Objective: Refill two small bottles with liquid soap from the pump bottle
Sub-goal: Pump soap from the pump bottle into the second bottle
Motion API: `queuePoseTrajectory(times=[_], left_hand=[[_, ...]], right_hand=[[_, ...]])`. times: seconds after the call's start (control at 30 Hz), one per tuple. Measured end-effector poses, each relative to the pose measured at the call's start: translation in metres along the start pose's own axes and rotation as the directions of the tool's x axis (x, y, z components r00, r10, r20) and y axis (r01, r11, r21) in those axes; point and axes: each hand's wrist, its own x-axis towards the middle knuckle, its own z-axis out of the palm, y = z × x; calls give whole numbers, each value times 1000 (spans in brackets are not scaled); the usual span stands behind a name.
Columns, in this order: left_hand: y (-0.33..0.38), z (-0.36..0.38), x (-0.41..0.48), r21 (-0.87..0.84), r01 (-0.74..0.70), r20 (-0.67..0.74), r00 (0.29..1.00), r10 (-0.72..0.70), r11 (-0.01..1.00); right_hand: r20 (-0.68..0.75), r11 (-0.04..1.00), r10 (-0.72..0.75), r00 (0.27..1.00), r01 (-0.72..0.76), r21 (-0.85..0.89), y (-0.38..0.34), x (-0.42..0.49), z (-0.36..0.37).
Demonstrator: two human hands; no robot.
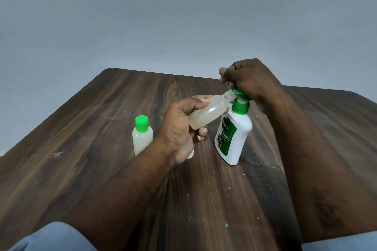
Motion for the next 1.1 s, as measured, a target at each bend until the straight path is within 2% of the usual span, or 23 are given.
queuePoseTrajectory(times=[1.1], left_hand=[[0, 0, 1, -9, -2, -7, 1000, 2, 1000]], right_hand=[[-14, 999, -35, 999, 35, 7, 4, 3, 2]])
